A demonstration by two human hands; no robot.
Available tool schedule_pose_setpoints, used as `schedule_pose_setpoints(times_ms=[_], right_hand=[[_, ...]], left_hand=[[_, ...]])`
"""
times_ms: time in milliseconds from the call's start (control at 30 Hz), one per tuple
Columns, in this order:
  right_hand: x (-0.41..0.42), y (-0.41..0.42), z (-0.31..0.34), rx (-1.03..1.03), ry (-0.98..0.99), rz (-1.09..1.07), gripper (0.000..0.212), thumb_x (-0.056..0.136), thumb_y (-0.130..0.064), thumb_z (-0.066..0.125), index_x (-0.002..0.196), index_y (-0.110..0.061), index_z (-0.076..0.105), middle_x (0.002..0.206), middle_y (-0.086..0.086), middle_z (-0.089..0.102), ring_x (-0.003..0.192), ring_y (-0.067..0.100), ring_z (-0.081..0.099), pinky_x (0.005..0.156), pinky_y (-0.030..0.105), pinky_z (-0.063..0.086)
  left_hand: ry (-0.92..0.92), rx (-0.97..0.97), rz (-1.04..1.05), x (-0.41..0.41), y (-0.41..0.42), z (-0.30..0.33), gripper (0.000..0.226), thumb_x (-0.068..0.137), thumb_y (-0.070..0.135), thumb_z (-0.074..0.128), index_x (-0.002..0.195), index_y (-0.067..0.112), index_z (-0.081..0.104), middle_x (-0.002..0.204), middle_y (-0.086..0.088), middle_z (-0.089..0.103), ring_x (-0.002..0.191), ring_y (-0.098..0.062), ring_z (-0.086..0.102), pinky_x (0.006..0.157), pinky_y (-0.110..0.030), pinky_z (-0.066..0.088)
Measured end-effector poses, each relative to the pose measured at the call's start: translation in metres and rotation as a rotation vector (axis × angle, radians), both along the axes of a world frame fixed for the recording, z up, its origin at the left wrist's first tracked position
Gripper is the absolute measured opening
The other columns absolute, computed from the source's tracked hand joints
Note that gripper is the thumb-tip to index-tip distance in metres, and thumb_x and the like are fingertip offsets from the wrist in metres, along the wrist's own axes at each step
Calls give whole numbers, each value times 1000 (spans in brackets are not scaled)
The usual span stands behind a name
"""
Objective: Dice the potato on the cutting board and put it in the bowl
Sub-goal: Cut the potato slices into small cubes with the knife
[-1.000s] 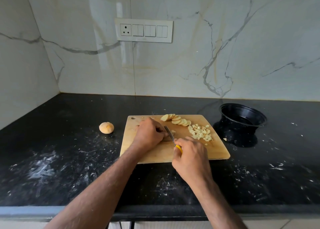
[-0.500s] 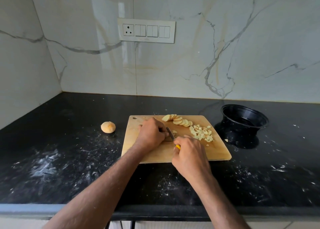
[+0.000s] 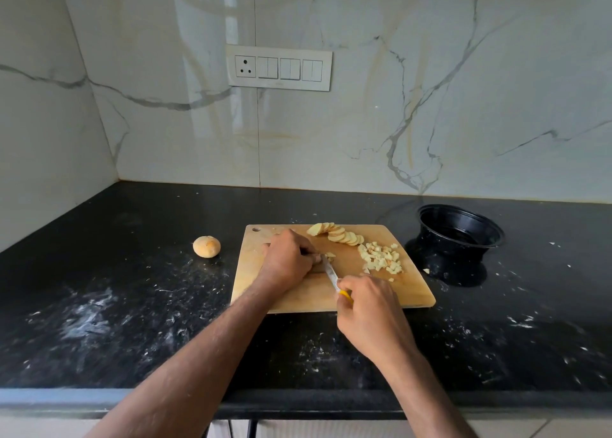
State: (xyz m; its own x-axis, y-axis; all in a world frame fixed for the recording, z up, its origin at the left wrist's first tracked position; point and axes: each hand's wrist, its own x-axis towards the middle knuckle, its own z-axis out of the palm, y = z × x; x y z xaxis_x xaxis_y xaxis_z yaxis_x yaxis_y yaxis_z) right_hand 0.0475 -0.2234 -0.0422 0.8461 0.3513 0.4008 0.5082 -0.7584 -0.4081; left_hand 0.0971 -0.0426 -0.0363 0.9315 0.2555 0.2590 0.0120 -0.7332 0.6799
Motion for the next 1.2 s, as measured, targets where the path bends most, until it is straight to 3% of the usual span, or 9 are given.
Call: schedule_pose_setpoints(times_ms=[167,300,400,500,600,667,800,933,1200], right_hand=[[-1,-17,5,35,112,25,18,95,-21,64,108,-20,76,95,-7,74,56,-1,59,45,10,38],[-3,-25,5,-39,147,77,18,99,-30,58,107,-26,73,88,-15,67,56,-2,54,46,13,36],[-1,-35,7,51,171,75,13,97,-31,61,101,-29,73,76,-17,62,62,-2,59,49,15,44],[-4,-37,5,175,93,59,9,92,-23,70,98,-29,74,55,-17,47,57,-4,53,50,15,44],[-6,-31,0,170,-62,16,10,87,-17,74,96,-22,75,52,-17,46,52,1,48,47,15,39],[-8,-20,-1,87,-104,37,12,88,-18,71,99,-17,75,63,-22,55,59,-2,53,56,11,43],[-5,5,0,-33,-144,95,27,94,-22,64,119,-21,72,108,-10,72,85,3,65,78,17,56],[6,14,6,-132,-176,-2,28,94,-19,60,120,-21,72,104,-6,72,81,7,66,71,15,52],[13,-5,6,-102,-110,-280,27,91,-16,64,117,-19,73,102,-4,74,81,9,70,74,19,56]], left_hand=[[-1,16,0,2,0,-2,4,88,24,77,89,26,81,90,12,74,97,-14,62,102,-49,44],[11,39,-32,3,2,-2,9,91,22,74,97,26,81,99,11,75,103,-15,61,106,-50,41],[24,43,-71,3,5,-1,13,92,17,73,100,25,81,102,10,76,105,-15,63,106,-50,44],[-23,-20,-76,2,8,-3,12,87,13,78,93,24,82,86,16,73,93,-9,66,95,-40,54],[-97,-137,-35,3,11,-4,18,82,8,81,79,26,80,72,17,72,75,-1,67,71,-17,54],[-125,-235,4,4,13,-5,22,86,4,75,77,24,80,71,16,73,73,3,66,60,-7,46],[-197,-334,75,3,14,-5,23,92,7,66,79,21,77,75,11,73,72,-1,66,57,-12,47],[-212,-314,61,2,14,-5,18,94,9,65,85,18,78,79,9,73,75,-3,65,64,-20,53],[-177,-274,5,9,16,-12,16,93,14,68,84,25,77,80,13,73,78,1,65,63,-14,53]])
